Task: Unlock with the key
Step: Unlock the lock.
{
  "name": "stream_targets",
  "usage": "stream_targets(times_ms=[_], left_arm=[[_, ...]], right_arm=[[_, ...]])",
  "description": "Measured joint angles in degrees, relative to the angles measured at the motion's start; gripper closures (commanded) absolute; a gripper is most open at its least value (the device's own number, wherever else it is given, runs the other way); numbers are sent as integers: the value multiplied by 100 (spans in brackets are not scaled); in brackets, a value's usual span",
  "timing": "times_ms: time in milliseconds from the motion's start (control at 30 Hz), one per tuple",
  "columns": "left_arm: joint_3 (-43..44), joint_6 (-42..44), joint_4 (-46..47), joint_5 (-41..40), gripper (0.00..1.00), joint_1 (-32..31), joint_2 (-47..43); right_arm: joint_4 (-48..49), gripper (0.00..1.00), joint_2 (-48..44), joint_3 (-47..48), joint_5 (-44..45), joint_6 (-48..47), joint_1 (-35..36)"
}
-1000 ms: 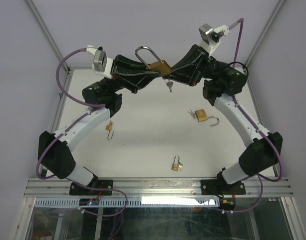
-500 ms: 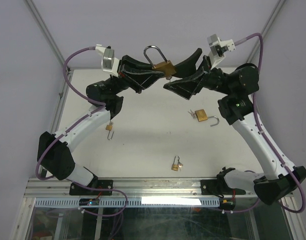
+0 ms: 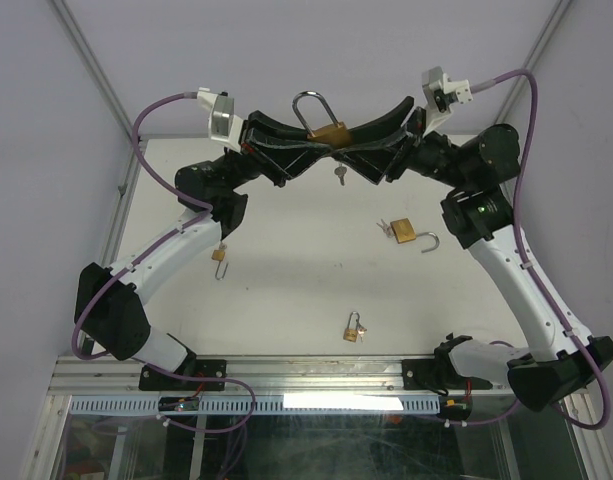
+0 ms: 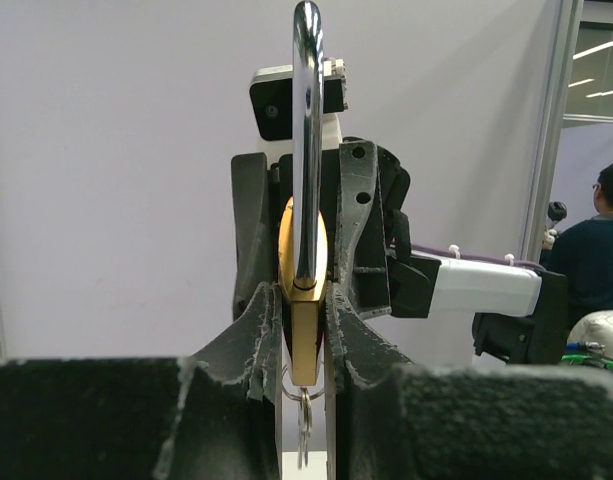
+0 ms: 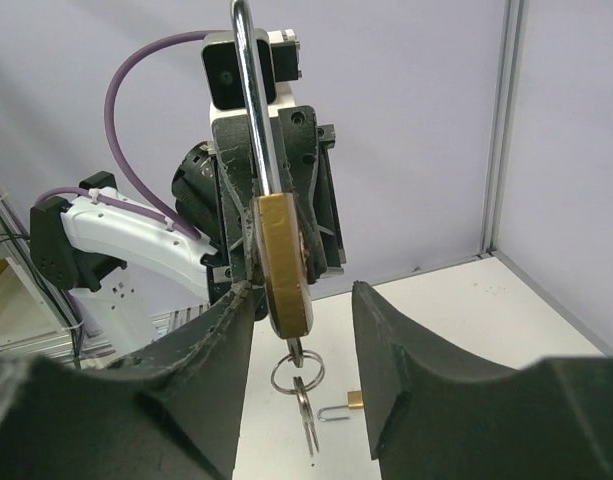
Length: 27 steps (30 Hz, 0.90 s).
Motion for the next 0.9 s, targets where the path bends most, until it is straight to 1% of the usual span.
stream_targets(times_ms=[33, 167, 300, 367, 567, 600, 633, 667, 800, 833, 900], left_arm=[[0, 0, -7, 7, 100, 0, 0], [0, 0, -24, 15, 100, 0, 0], [0, 2, -37, 13, 100, 7, 0], [0, -42, -39, 9, 100, 9, 0], [0, -103, -44, 9, 100, 9, 0], [0, -107, -46, 7, 92, 9, 0], [0, -122, -63, -11, 79, 7, 0], [0, -131, -81, -24, 71, 7, 0], [-35, -105, -221, -186, 49, 7, -2], [-61, -79, -249, -199, 47, 7, -11], [-157, -39, -323, -208, 56, 9, -46]], right_arm=[[17, 54, 4, 9, -15, 7, -31], [70, 64, 33, 70, -103, 24, -103], [164, 85, 72, 116, -236, 111, -118], [219, 99, 101, 133, -313, 160, -118], [459, 100, 179, 138, -527, 304, -153], [483, 100, 181, 138, -546, 321, -157], [496, 100, 188, 138, -562, 337, -168], [505, 100, 190, 138, -575, 354, -186], [407, 100, 192, 138, -752, 431, -282], [343, 100, 192, 138, -809, 450, -313], [262, 100, 195, 136, -881, 485, -361]])
